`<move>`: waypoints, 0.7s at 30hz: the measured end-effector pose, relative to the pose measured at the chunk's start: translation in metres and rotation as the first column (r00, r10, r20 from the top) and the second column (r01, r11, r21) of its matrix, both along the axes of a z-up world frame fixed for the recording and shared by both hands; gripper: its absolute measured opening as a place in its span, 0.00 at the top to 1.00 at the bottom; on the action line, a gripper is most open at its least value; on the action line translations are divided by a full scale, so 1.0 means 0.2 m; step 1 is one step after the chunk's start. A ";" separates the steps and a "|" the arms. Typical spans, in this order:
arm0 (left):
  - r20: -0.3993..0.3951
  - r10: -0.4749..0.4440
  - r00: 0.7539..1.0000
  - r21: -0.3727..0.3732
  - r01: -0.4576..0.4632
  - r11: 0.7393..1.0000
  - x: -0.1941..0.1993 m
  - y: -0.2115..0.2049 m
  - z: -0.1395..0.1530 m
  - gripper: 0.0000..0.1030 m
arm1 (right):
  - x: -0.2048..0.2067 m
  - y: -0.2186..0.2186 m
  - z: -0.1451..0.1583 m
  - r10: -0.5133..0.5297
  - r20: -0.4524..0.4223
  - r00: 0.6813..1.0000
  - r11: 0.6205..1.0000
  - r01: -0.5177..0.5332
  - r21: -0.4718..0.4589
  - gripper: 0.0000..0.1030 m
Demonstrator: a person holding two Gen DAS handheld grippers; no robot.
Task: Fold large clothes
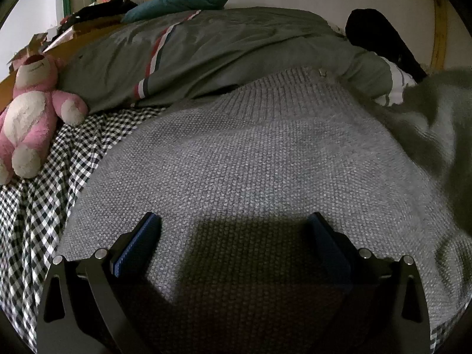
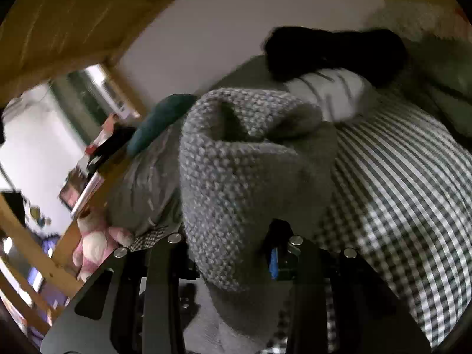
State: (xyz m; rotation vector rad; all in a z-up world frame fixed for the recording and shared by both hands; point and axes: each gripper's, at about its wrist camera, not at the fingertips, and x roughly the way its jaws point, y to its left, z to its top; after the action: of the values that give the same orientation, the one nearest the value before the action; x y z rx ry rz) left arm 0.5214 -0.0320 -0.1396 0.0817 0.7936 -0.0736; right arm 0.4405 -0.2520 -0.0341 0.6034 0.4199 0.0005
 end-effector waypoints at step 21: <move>-0.258 0.121 0.959 -0.286 -0.195 0.938 0.19 0.74 -0.03 0.04 | 0.32 0.95 0.23 0.379 0.072 0.922 0.878 -0.334 -0.343 0.69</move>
State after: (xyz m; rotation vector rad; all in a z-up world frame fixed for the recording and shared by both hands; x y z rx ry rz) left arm 0.5586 0.1153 -0.1446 -0.2948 1.0165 -0.0541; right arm 0.5046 -0.0629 0.0116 0.1898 0.3821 0.3219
